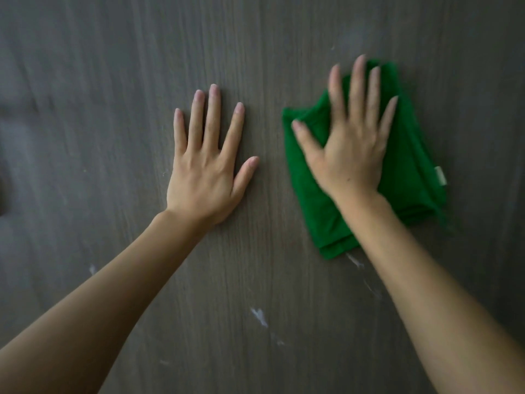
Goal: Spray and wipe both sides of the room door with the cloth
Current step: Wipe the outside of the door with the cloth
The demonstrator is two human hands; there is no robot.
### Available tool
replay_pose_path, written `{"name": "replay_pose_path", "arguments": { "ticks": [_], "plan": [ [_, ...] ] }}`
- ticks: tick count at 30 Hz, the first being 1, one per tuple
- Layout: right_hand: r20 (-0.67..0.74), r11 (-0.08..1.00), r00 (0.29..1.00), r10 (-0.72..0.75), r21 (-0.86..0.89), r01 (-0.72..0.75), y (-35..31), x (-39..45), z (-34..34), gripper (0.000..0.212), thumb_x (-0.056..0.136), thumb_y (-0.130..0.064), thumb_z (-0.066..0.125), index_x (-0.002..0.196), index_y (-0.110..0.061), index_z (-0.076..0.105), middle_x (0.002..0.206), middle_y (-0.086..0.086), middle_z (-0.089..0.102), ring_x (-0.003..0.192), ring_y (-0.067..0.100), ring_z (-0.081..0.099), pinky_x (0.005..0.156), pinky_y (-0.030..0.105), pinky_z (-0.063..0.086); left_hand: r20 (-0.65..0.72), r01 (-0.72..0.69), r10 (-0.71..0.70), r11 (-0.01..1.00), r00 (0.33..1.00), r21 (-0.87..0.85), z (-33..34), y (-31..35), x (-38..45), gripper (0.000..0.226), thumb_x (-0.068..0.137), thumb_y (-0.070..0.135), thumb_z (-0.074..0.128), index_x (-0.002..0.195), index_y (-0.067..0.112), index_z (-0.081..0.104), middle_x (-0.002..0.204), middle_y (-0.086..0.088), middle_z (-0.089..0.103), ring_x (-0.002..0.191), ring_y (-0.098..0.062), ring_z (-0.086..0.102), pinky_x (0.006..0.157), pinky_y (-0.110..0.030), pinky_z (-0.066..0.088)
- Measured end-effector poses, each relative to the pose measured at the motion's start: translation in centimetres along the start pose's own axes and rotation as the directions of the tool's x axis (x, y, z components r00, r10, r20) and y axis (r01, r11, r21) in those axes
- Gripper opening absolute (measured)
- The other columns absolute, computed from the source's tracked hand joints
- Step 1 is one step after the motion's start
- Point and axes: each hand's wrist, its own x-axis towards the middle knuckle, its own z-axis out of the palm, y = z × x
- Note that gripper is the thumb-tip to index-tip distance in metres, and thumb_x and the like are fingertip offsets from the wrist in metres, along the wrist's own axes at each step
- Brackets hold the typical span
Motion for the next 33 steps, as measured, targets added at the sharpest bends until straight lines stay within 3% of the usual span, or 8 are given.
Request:
{"name": "replay_pose_path", "arguments": {
  "ticks": [5, 12, 17, 22, 25, 28, 30, 33],
  "plan": [
    [0.071, 0.95, 0.948, -0.31, -0.01, 0.312, 1.8, 1.0, -0.1, 0.083, 0.086, -0.072, 0.033, 0.152, -0.022, 0.023, 0.159, 0.011, 0.017, 0.146, 0.032, 0.014, 0.115, 0.056, 0.008, 0.011, -0.002, 0.002, 1.0, 1.0, -0.007, -0.1, -0.1, 0.0, 0.067, 0.101, 0.051, 0.022, 0.154, 0.009, 0.015, 0.159, -0.025, 0.006, 0.147, -0.04, 0.003, 0.119, -0.055, 0.001],
    [-0.007, 0.993, 0.993, 0.121, 0.003, -0.121, 4.3, 10.2, -1.2, 0.082, 0.087, -0.074, 0.022, 0.154, -0.026, 0.012, 0.162, 0.006, 0.005, 0.148, 0.026, 0.002, 0.118, 0.053, 0.002, 0.016, 0.002, -0.002, 1.0, 1.0, -0.009, -0.1, 0.0, -0.1, 0.067, 0.1, 0.05, 0.024, 0.153, 0.009, 0.018, 0.159, -0.024, 0.007, 0.147, -0.039, 0.004, 0.119, -0.053, 0.001],
    [-0.028, 0.977, 0.976, 0.214, 0.015, -0.214, 2.5, 12.0, -1.0, 0.079, 0.09, -0.069, 0.022, 0.154, -0.023, 0.014, 0.161, 0.008, 0.007, 0.148, 0.027, 0.004, 0.118, 0.054, 0.003, 0.025, 0.008, -0.008, 1.0, 1.0, -0.004, 0.0, 0.0, -0.1, 0.067, 0.1, 0.051, 0.021, 0.153, 0.01, 0.015, 0.16, -0.022, 0.006, 0.148, -0.037, 0.002, 0.119, -0.054, 0.003],
    [-0.029, 0.987, 0.988, -0.152, 0.047, 0.153, -1.5, 6.0, -0.2, 0.079, 0.086, -0.067, 0.032, 0.151, -0.023, 0.027, 0.159, 0.01, 0.018, 0.147, 0.03, 0.014, 0.116, 0.055, 0.007, -0.021, 0.015, -0.017, 0.996, 1.0, -0.084, 0.0, -0.2, -0.1, 0.069, 0.1, 0.052, 0.018, 0.153, 0.009, 0.012, 0.16, -0.021, 0.007, 0.149, -0.033, 0.002, 0.12, -0.048, -0.001],
    [0.033, 0.907, 0.908, -0.419, 0.053, 0.417, -2.6, 2.0, 0.2, 0.081, 0.083, -0.067, 0.039, 0.15, -0.023, 0.03, 0.159, 0.009, 0.02, 0.146, 0.029, 0.016, 0.117, 0.055, 0.009, -0.041, 0.02, -0.025, 0.992, 0.999, -0.123, 0.0, -0.2, -0.2, 0.069, 0.101, 0.053, 0.016, 0.153, 0.009, 0.009, 0.16, -0.021, 0.005, 0.149, -0.03, -0.001, 0.121, -0.044, -0.004],
    [0.011, 0.846, 0.848, -0.529, 0.08, 0.527, -0.8, 4.0, 0.4, 0.082, 0.079, -0.068, 0.042, 0.147, -0.023, 0.037, 0.156, 0.007, 0.028, 0.145, 0.027, 0.022, 0.116, 0.056, 0.012, -0.045, 0.019, -0.024, 0.994, 0.999, -0.111, -0.1, -0.2, -0.2, 0.069, 0.101, 0.052, 0.016, 0.153, 0.007, 0.012, 0.159, -0.021, 0.007, 0.149, -0.028, -0.002, 0.121, -0.044, -0.004],
    [0.007, 0.902, 0.903, -0.43, 0.035, 0.429, 0.9, 7.3, 0.0, 0.084, 0.079, -0.071, 0.037, 0.148, -0.024, 0.035, 0.157, 0.007, 0.026, 0.145, 0.026, 0.022, 0.115, 0.056, 0.012, -0.045, 0.011, -0.016, 0.993, 0.999, -0.114, -0.1, -0.2, -0.2, 0.068, 0.101, 0.051, 0.016, 0.151, 0.005, 0.018, 0.158, -0.024, 0.011, 0.149, -0.029, 0.0, 0.12, -0.043, -0.005],
    [0.029, 0.994, 0.993, -0.112, 0.01, 0.112, 2.8, 12.0, -1.1, 0.081, 0.085, -0.073, 0.029, 0.152, -0.028, 0.021, 0.161, 0.003, 0.011, 0.148, 0.023, 0.007, 0.116, 0.053, 0.002, -0.032, 0.011, -0.014, 0.995, 0.999, -0.1, -0.2, -0.1, -0.1, 0.068, 0.101, 0.05, 0.018, 0.151, 0.003, 0.022, 0.158, -0.023, 0.012, 0.149, -0.03, 0.001, 0.121, -0.043, -0.005]
  ]
}}
